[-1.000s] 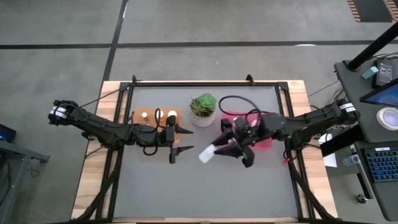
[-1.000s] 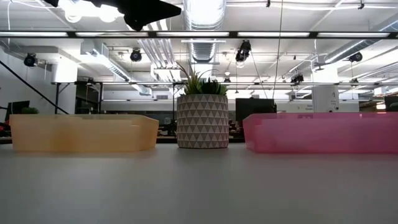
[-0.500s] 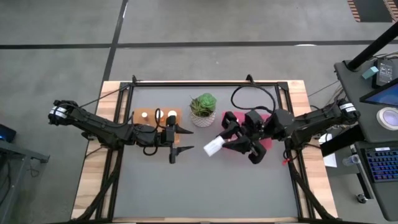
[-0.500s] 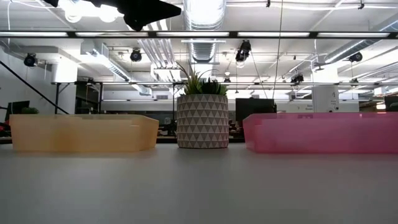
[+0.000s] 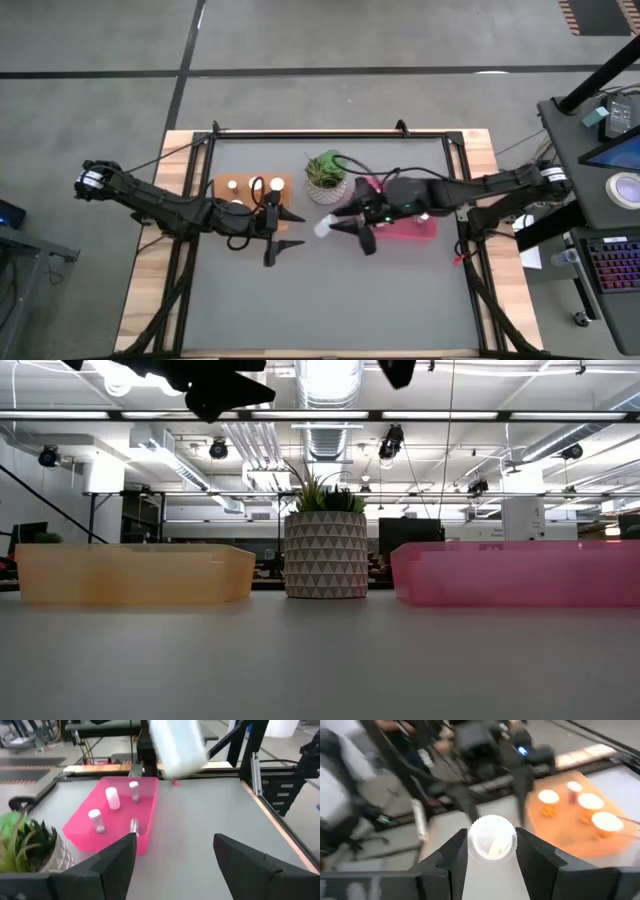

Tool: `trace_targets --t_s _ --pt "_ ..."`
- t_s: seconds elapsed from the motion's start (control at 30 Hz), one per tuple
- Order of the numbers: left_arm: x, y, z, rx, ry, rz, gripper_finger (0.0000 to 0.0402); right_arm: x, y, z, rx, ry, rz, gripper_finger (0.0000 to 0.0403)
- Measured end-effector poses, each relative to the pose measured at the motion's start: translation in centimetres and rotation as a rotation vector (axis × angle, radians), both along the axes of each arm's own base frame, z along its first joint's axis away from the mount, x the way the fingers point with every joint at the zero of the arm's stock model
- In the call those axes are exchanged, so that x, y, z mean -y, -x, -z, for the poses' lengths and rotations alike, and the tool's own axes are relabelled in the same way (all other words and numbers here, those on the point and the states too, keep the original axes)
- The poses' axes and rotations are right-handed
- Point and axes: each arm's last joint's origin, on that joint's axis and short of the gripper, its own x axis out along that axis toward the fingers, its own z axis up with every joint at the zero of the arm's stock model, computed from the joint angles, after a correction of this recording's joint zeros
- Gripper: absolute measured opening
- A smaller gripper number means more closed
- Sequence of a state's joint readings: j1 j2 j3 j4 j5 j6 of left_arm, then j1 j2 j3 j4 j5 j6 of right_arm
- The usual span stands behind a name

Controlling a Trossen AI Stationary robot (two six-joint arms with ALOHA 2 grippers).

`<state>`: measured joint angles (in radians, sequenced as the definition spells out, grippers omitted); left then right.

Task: Pick and place medicine bottles into bin by pill shape (circle, oval)
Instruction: Put the small white pill bottle in the pink bin

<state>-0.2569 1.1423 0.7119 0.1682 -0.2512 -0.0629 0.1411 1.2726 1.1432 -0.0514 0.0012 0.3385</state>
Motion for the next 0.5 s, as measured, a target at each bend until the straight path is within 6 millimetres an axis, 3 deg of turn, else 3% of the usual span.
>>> trace_targets --t_s 0.33,0.5 --pt "0.0 0.0 0.1 -0.003 0.036 -0.011 0.0250 0.1 -5.0 1.8 -0.215 0.172 -0.039 0.0144" --pt "0.0 0.0 0.3 -0.007 0.072 -0.022 0.0250 -0.2 -7.2 1.7 -0.243 0.243 -0.072 0.0144"
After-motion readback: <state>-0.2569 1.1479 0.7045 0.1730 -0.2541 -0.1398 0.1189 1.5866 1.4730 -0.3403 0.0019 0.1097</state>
